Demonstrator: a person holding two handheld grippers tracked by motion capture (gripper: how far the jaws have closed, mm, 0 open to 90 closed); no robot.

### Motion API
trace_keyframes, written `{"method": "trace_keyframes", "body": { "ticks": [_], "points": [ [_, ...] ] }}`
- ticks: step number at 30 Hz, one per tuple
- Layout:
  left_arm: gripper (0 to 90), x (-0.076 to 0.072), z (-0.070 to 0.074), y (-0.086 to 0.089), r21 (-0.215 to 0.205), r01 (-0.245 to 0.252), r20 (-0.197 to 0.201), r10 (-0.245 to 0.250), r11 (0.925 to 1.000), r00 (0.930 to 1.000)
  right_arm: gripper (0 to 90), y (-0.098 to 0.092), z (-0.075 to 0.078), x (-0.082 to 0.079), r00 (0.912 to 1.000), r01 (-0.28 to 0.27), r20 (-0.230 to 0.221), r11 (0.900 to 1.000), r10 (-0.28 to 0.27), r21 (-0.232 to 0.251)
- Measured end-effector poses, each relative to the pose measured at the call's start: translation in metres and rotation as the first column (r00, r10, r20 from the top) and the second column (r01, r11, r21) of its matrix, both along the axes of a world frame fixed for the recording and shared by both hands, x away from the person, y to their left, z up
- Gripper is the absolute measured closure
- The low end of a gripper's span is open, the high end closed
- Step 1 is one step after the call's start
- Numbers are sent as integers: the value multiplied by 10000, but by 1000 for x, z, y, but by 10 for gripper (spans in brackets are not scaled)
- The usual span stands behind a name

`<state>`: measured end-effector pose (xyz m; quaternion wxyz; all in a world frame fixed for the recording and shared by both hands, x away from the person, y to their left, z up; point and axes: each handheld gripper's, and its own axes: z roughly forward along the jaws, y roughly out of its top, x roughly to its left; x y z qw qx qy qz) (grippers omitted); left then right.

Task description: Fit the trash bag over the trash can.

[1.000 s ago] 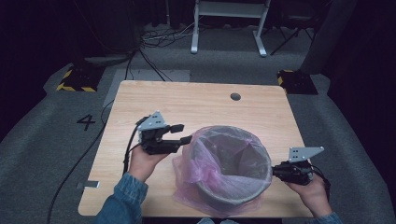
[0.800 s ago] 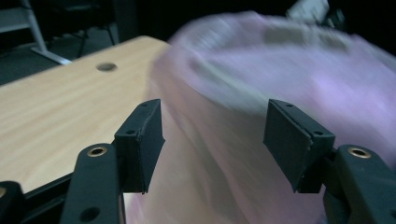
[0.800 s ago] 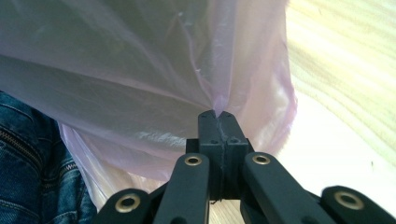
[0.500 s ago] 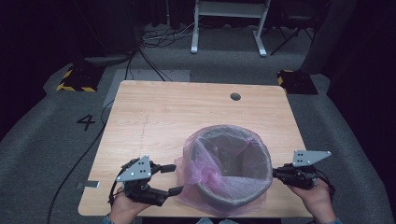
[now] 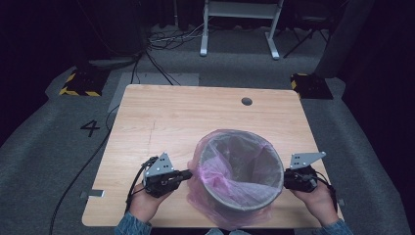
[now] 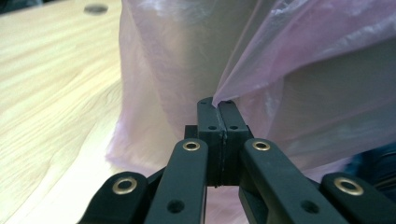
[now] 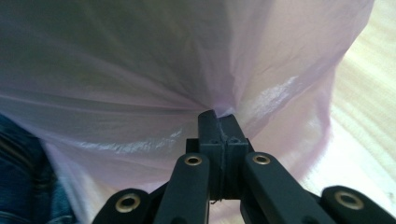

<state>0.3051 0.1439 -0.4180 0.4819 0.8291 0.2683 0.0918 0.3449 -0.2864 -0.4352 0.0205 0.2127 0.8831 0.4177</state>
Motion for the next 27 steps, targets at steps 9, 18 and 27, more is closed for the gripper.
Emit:
{"method": "trace_keyframes", "body": {
  "ticks": [9,18,27],
  "points": [
    [896,20,-25,-16,1206,-134,-197,159,9926,9997,900,9,-22,0,9991,-67,-415,9943,23,-1065],
    [878,11,-32,-15,1017,9,-30,-6,9948,10000,900,2,-35,-19,9977,-35,-665,9806,-97,-1961],
    [887,9,-34,-13,1082,345,98,-358,9935,9993,900,-14,-40,-2,9874,1229,-686,9635,-1429,-2376]
  ]
}}
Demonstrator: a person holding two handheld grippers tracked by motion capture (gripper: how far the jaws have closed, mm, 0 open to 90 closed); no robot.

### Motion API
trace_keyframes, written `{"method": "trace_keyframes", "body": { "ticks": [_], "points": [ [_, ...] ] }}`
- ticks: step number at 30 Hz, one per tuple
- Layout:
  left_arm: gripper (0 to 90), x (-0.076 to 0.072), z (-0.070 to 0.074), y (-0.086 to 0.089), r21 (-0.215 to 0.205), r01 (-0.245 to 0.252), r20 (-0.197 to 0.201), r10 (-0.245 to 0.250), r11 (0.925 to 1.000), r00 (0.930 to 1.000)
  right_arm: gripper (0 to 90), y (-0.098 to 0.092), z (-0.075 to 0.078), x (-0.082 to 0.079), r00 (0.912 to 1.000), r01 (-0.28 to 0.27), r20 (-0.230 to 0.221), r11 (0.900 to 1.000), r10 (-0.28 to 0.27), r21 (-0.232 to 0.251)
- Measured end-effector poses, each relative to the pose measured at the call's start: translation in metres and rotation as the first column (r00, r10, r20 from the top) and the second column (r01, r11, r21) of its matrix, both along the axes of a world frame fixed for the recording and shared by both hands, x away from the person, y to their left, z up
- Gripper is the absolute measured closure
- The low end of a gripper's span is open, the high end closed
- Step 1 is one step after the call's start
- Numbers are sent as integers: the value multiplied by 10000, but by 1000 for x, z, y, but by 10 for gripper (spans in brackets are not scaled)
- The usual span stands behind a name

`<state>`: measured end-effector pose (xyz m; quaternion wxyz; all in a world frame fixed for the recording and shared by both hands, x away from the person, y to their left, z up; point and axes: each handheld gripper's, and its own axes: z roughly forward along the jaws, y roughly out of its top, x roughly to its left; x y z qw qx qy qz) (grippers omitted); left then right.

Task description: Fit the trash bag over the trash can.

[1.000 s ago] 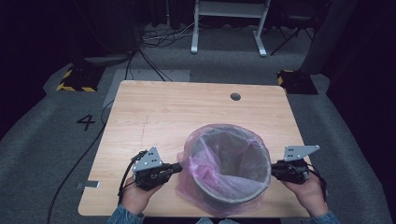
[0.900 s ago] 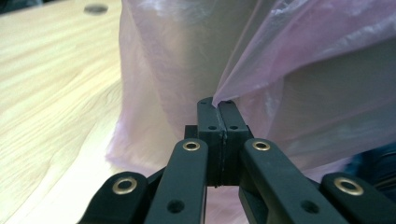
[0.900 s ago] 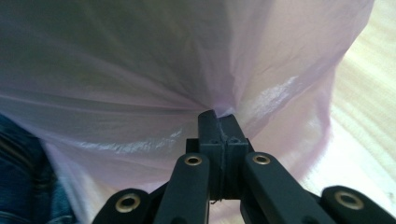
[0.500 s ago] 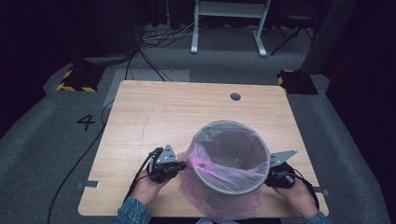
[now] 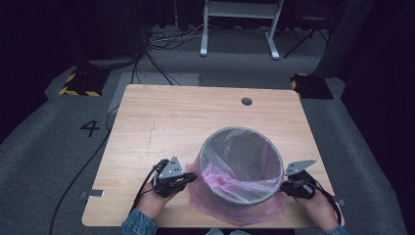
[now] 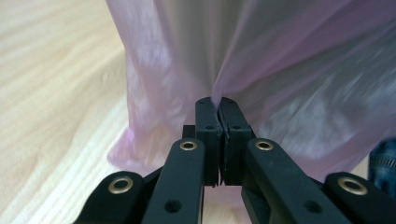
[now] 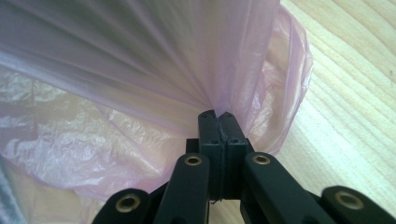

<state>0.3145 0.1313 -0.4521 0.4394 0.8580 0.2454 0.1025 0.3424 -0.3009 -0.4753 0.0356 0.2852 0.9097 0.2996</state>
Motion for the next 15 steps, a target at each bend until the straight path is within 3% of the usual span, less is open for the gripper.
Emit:
{"method": "trace_keyframes", "body": {
  "ticks": [7,9,11,13,15],
  "points": [
    [895,9,-18,-5,1152,-43,-568,109,9933,9983,900,12,8,-3,9982,-524,302,9974,509,502],
    [895,9,-18,-5,1206,-85,-591,157,9927,9981,900,10,7,-1,9988,-472,179,9980,465,431],
    [893,6,-15,-4,1054,-143,-375,183,9943,9991,900,5,5,2,9994,-338,84,9989,336,318],
    [892,3,-12,-4,970,-213,-184,232,9951,9996,900,-2,2,3,10000,-42,57,10000,42,-68],
    [893,5,-12,-3,957,-256,-274,283,9951,9992,900,-9,0,4,9999,155,-54,9999,-155,2]
  ]
}}
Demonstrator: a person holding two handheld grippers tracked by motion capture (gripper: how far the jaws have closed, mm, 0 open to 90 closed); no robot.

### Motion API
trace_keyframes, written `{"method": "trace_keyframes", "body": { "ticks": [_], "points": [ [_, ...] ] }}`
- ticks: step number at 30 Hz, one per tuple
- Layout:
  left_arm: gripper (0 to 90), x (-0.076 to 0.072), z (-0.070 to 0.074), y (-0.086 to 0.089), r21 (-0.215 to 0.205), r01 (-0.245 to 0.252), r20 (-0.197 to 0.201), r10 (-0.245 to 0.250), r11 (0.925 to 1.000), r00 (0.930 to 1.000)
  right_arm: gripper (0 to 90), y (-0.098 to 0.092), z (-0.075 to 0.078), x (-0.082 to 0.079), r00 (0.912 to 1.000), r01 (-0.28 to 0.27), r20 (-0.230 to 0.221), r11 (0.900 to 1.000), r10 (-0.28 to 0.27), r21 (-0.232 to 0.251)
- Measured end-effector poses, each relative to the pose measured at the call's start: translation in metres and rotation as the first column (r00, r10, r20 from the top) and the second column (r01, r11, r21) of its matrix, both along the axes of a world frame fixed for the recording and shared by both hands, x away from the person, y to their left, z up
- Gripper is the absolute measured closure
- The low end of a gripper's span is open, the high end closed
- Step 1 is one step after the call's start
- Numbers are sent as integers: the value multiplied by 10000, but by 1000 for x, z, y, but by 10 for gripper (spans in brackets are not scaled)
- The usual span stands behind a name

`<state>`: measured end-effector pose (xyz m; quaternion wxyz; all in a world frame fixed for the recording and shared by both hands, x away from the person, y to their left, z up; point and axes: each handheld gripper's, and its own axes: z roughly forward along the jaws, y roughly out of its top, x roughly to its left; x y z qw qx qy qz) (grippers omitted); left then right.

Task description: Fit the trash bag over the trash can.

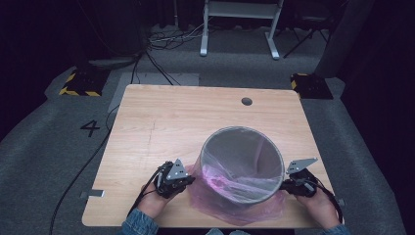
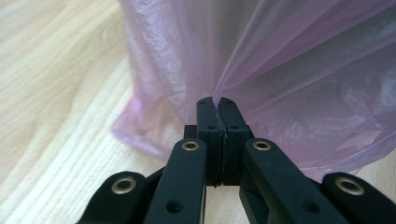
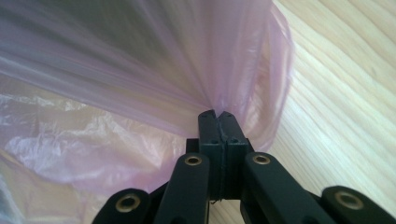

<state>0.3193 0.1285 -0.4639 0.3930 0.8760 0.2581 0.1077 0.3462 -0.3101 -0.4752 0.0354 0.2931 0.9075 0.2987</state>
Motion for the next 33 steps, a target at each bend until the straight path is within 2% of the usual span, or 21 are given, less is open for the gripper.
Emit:
{"method": "trace_keyframes", "body": {
  "ticks": [3,4,5,6,7,8,11,14,16,18,19,20,21,23,24,25,26,28,31,33],
  "points": [
    [894,4,-5,2,115,-141,-144,143,9998,9998,900,-7,1,-1,9998,190,1,9998,-190,104],
    [894,5,-8,2,484,-329,-70,332,9983,9994,900,-7,1,-1,9998,207,32,9997,-207,135],
    [894,6,-12,2,1066,-585,86,579,9926,9983,900,-7,2,-2,9998,179,54,9997,-179,151],
    [894,9,-17,3,1276,-631,-52,643,9898,9979,900,-5,2,-3,9999,92,107,9998,-94,188],
    [894,11,-20,5,1040,-618,-361,659,9927,9972,900,-4,3,-4,9999,-22,154,9996,18,272],
    [894,13,-21,6,955,-683,-484,732,9931,9961,900,-2,4,-5,9998,-60,189,9995,54,297],
    [894,13,-17,5,1259,-823,-275,864,9886,9959,900,-1,4,-2,9998,-77,180,9998,74,166],
    [892,6,-15,3,771,-422,-218,440,9961,9988,900,-7,2,0,9998,202,85,9998,-202,-6],
    [891,3,-12,2,754,-360,-65,365,9965,9993,900,-10,0,-2,9994,329,-52,9995,-330,-20],
    [891,5,-13,1,1106,-712,32,713,9913,9975,900,-12,-1,-3,9993,359,-65,9994,-359,-5],
    [891,8,-14,3,1104,-806,-67,818,9906,9966,900,-11,-1,-3,9994,353,-56,9994,-353,-2],
    [891,11,-16,4,995,-910,-256,940,9909,9952,900,-10,0,-4,9994,336,-53,9994,-336,20],
    [891,13,-17,6,877,-1030,-284,1058,9908,9940,900,-9,1,-4,9996,291,51,9995,-291,96],
    [862,11,-15,11,442,-1168,-66,1172,9922,9931,884,-7,3,-5,9994,243,230,9996,-246,154],
    [744,9,-12,16,-110,-1109,77,1110,9938,9938,787,-7,4,-6,9990,254,376,9995,-262,201],
    [639,7,-8,21,-724,-1004,140,1017,9923,9947,652,-7,5,-7,9976,282,624,9991,-302,332],
    [578,5,-4,26,-1269,-824,148,849,9885,9963,566,-9,6,-7,9948,348,938,9980,-396,523],
    [503,-1,3,34,-1835,-649,358,726,9809,9967,495,-14,8,-8,9932,286,1098,9951,-390,949],
    [436,-11,8,41,-2168,-479,405,580,9750,9975,449,-20,17,-13,9918,136,1236,9902,-310,1389],
    [421,-17,9,42,-2015,-521,604,654,9781,9960,430,-24,25,-18,9898,51,1394,9860,-286,1665]
  ]
}}
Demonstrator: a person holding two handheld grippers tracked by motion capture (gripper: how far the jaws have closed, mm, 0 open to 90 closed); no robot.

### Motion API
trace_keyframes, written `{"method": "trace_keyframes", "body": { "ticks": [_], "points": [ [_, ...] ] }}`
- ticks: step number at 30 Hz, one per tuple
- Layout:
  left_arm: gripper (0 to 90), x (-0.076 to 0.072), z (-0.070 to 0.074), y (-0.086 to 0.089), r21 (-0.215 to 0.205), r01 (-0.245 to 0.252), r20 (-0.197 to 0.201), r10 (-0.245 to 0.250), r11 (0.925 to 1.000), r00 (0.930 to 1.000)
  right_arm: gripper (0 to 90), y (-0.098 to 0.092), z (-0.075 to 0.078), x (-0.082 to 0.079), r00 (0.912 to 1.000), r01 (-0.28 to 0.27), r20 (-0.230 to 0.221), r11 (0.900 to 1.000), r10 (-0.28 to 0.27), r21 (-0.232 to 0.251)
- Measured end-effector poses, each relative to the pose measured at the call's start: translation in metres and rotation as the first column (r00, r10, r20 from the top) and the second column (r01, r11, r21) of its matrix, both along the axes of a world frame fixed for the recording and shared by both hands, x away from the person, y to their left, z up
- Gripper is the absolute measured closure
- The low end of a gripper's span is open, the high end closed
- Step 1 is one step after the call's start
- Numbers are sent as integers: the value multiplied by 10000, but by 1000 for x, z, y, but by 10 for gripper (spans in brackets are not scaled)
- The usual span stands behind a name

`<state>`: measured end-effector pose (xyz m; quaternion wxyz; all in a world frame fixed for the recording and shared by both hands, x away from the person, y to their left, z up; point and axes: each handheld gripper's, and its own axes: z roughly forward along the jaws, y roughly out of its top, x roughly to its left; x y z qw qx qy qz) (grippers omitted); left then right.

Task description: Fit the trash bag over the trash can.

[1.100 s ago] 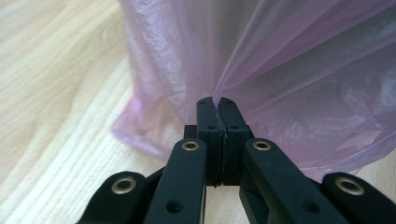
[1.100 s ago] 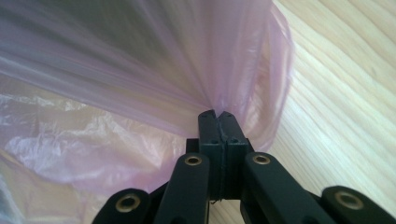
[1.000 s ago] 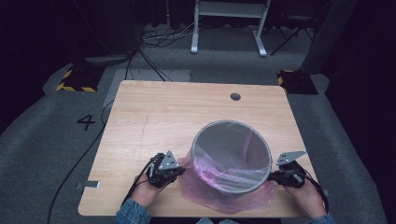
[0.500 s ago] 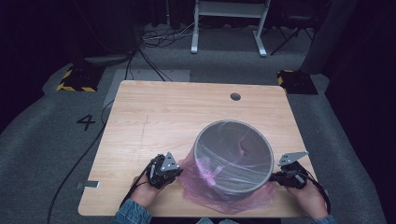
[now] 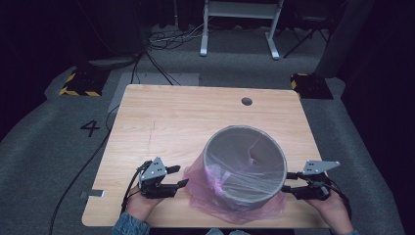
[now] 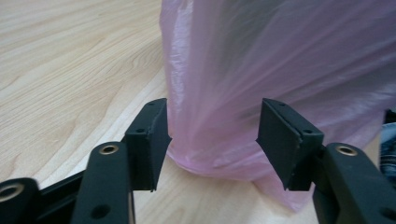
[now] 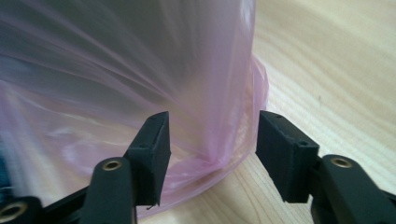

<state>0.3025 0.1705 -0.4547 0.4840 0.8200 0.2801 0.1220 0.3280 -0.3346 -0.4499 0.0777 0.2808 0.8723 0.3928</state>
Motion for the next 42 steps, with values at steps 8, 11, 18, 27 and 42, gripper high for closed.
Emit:
{"method": "trace_keyframes", "body": {
  "ticks": [8,11,18,27,42],
  "points": [
    [414,0,-8,15,743,-991,20,992,9923,9951,402,-13,44,-7,9972,281,660,9925,-361,1187],
    [415,-1,-10,20,755,-1263,-70,1271,9891,9919,422,-17,61,-5,9962,142,824,9885,-269,1506],
    [417,-2,-19,32,1459,-2065,-252,2123,9675,9769,454,-13,94,1,9960,110,844,9813,-277,1922],
    [418,-3,-30,50,1923,-2896,-650,3067,9376,9496,266,10,124,8,9839,45,1746,9811,-390,1935],
    [418,0,-40,61,2352,-3204,-883,3485,9176,9331,119,52,144,28,9932,231,1104,9909,-379,1327]
  ]
}}
